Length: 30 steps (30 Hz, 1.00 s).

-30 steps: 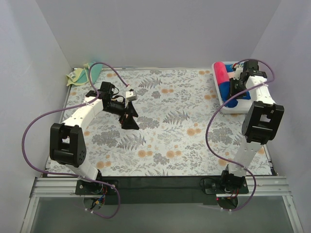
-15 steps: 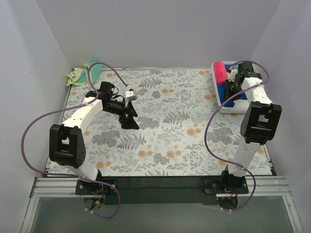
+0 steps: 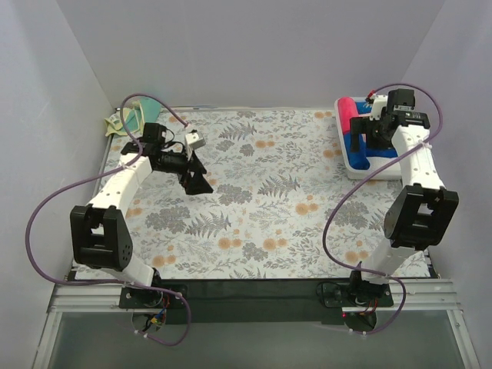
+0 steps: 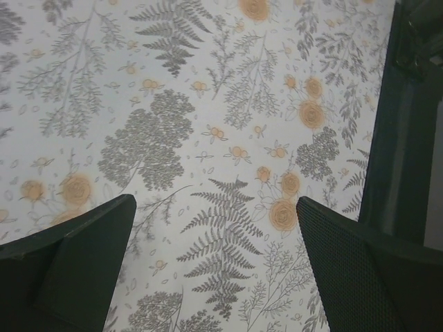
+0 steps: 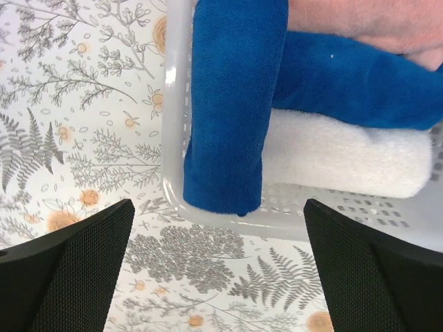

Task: Roll the towels
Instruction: Place the rolled towel into the container, then move the towel to the center of the board

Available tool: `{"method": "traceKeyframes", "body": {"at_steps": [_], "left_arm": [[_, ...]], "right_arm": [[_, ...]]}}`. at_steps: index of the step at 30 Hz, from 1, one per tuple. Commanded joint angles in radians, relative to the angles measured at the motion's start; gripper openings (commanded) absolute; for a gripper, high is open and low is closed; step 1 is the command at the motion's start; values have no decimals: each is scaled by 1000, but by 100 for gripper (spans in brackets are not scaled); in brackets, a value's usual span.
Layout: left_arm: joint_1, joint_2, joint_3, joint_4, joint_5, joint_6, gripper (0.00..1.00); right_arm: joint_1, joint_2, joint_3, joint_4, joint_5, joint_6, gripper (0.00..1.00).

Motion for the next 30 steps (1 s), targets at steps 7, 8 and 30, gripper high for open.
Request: {"method": "traceKeyframes", "body": {"at_steps": [7, 8, 30], "left_arm": [[248, -1, 176, 227, -269, -124, 98], [268, 26, 186, 253, -342, -130, 98], [468, 885, 905, 453, -421, -236, 68]], "right_arm": [[41, -195, 10, -20, -196, -113, 98], [61, -226, -1, -17, -213, -128, 98], [129, -372, -285, 196, -257, -164, 98]]}}
